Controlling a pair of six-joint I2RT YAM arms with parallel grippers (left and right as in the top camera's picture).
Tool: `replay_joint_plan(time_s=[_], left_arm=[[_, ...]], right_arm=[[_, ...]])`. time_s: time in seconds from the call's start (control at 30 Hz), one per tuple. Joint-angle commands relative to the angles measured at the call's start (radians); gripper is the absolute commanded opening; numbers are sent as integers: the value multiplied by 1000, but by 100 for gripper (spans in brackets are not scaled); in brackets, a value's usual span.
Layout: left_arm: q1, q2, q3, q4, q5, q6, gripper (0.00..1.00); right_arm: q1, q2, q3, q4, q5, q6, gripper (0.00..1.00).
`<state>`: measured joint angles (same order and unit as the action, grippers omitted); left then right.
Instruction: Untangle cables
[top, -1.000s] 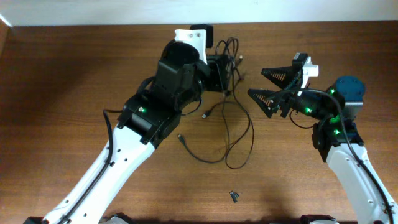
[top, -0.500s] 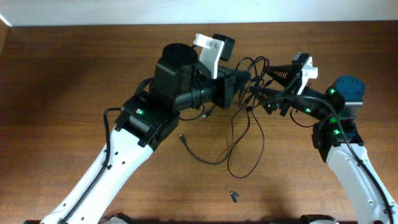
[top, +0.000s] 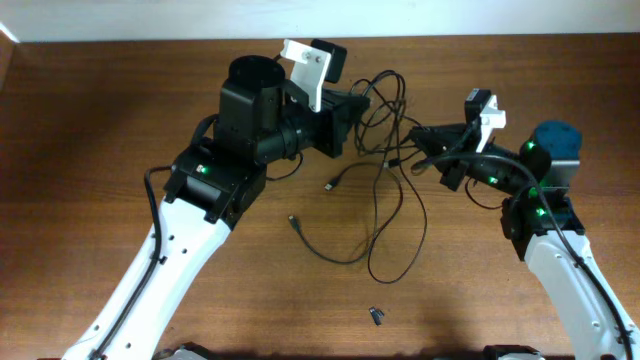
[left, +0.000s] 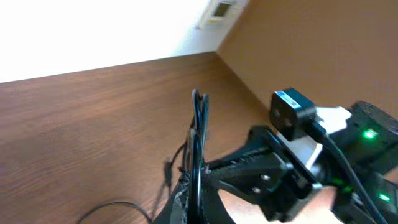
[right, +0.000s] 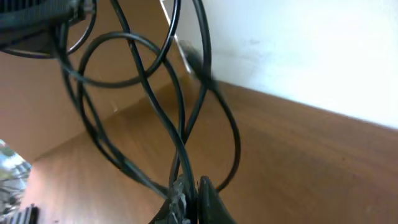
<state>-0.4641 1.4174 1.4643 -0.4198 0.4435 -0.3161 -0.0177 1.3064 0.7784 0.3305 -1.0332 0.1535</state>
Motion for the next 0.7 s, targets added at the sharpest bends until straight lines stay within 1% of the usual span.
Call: replay_joint_plan(time_s=[0.0,0.03,0.07,0.1,0.13,0.3,0.4,0.47,0.53,0.67], left_arm=[[9,-27,10,6,-179,-61,0],[9,-27,10,8,-178,-111,0],[9,-27,10,7,-166,-110,0],[9,-27,10,7,-143,-109,0],[9,-27,10,7,-121,-109,0],[9,-27,10,-10,-117,-108,0],[9,-27,10,-30,-103,-85,0],[9,-27,10,-29,-41,-26,0],[9,-27,10,-30,72,90,0],[9,-27,10,-30,251,262,0]], right_arm=[[4,-2,9,-37,-13,-8,4],[4,-2,9,-45,-13,-8,33],[4,-2,9,-46,-12,-8,66],[4,-2,9,-46,-12,-8,93],[4,-2,9,-46,-9,-8,99],[4,-2,9,-47,-9,-8,99],[4,-2,9,-47,-9,-8,99],[4,-2,9,-47,-9,-8,99],[4,-2,9,-47,-9,-8,99],[4,-2,9,-47,-10,-8,99]])
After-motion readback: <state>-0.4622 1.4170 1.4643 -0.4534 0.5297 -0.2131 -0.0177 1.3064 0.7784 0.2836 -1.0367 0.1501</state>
